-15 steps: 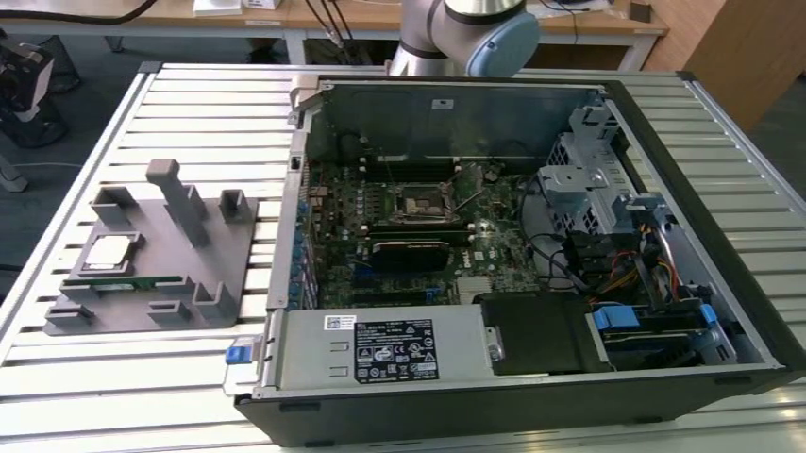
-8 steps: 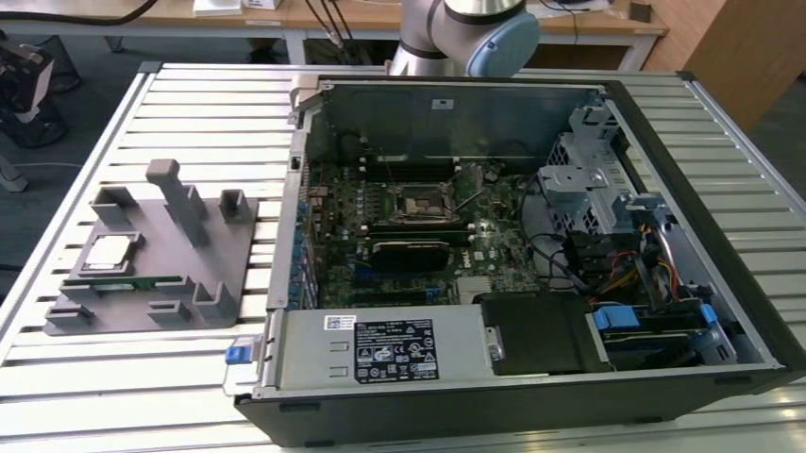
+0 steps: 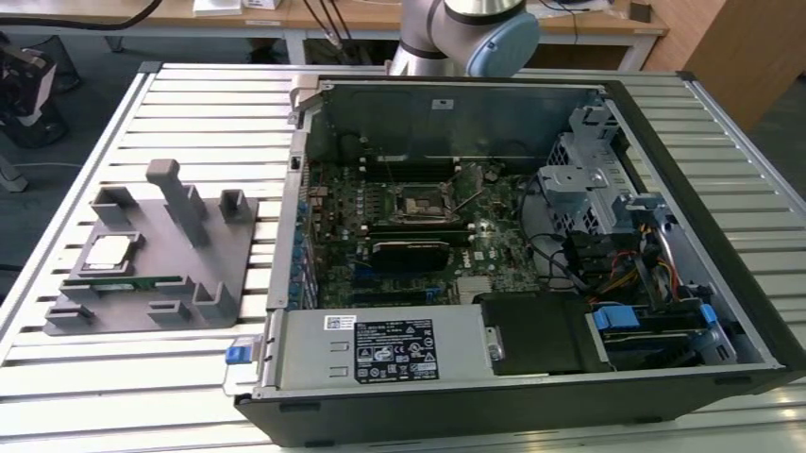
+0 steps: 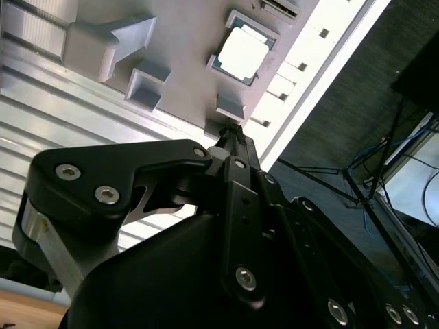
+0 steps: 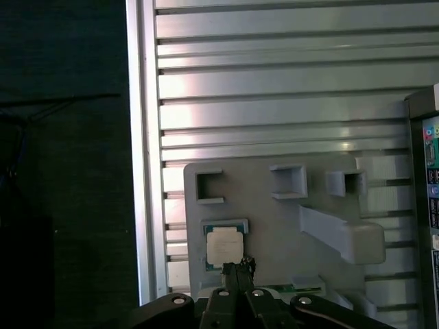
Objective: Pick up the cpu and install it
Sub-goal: 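Pick up the cpu and move it towards the insertion slot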
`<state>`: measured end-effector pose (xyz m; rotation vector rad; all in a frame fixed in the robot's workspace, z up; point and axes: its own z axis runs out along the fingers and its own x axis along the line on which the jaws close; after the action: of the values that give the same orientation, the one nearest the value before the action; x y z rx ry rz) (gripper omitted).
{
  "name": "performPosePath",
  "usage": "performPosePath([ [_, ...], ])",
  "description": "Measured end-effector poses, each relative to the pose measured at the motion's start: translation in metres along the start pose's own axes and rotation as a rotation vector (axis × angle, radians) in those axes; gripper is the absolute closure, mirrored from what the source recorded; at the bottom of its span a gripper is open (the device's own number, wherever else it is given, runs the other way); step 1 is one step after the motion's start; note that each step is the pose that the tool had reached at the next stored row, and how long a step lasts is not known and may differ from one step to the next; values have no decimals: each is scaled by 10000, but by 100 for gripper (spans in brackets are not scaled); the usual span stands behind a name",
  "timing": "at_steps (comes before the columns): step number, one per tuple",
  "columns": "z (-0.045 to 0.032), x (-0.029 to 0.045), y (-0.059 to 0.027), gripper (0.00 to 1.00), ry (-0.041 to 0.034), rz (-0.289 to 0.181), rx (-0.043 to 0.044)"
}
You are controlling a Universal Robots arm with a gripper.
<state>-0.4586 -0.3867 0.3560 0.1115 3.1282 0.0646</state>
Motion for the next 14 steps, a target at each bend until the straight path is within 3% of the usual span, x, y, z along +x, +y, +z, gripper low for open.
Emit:
performPosePath([
  [3, 43, 2, -18, 89, 6, -98, -1],
  [8, 91, 1, -47, 65, 9, -142, -1],
  [12, 137, 1, -60, 53, 16, -152, 5],
  [14, 170, 0, -74, 42, 54, -214, 8],
])
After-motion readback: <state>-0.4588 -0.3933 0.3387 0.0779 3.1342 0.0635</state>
